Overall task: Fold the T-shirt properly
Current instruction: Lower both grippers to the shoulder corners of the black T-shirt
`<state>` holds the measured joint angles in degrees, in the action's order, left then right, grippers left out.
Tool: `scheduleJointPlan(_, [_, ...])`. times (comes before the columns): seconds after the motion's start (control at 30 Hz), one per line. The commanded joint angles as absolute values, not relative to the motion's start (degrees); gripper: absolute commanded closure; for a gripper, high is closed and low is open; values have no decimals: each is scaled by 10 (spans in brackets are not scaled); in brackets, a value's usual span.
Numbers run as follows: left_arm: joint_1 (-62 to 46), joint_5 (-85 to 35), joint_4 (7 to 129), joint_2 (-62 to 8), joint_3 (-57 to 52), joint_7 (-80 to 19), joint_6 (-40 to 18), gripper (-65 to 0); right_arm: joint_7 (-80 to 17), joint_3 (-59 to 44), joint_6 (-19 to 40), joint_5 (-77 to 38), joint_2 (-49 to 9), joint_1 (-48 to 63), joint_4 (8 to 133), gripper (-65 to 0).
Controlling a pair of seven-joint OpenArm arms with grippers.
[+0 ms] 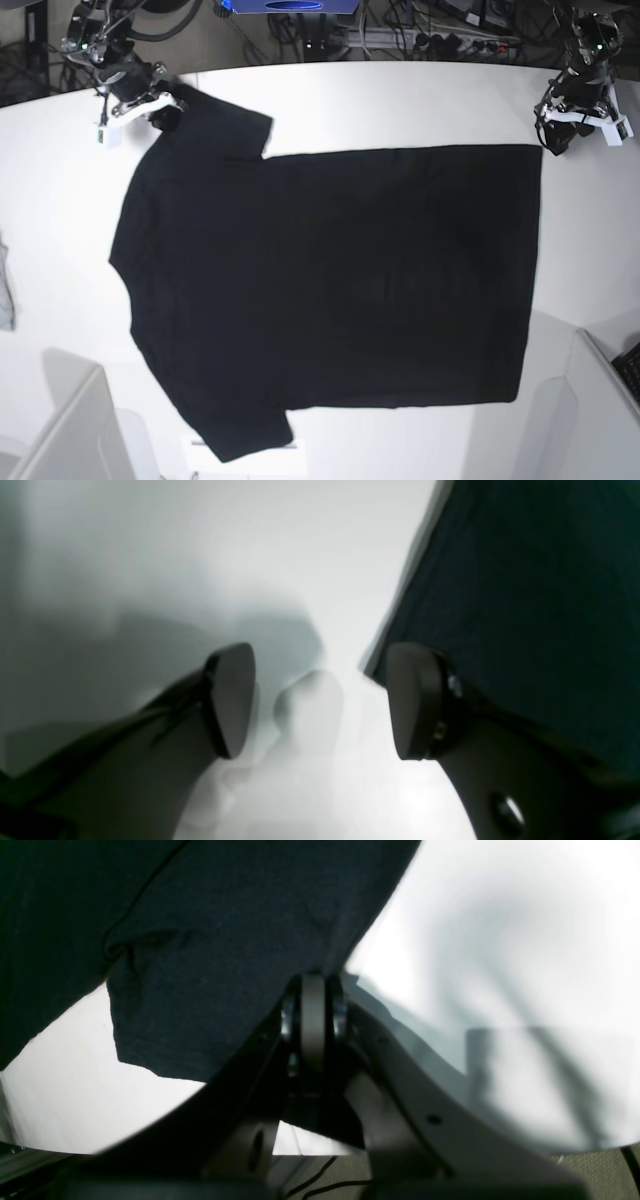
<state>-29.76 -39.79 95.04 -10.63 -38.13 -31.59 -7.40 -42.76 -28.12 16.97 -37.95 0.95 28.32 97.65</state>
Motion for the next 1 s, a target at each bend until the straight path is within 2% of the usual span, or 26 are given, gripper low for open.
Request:
scheduleJointPlan(0.0, [-294, -404, 952, -114, -378, -307, -75, -405, -441, -283, 166, -371, 7, 288, 979, 0])
scheduleJointPlan(0.2, [-277, -404, 918, -117, -318, -307, -75, -402, -441, -282, 166, -371, 7, 288, 979, 0])
scheduleJointPlan(0.7, [-249, -404, 866, -117, -262, -307, -75, -387, -441, -285, 166, -371, 7, 288, 979, 0])
scheduleJointPlan(0.73, [-249, -404, 866, -117, -262, -307, -75, -364, -441, -285, 166, -371, 7, 288, 978, 0])
scheduleJointPlan(0.8, [-249, -404, 866, -116, -262, -307, -75, -272, -441, -285, 166, -371, 7, 288, 972, 0])
scheduleJointPlan(0.97, [-248, -404, 866, -116, -262, -307, -75, 0, -438, -286, 166, -371, 6, 287, 960, 0])
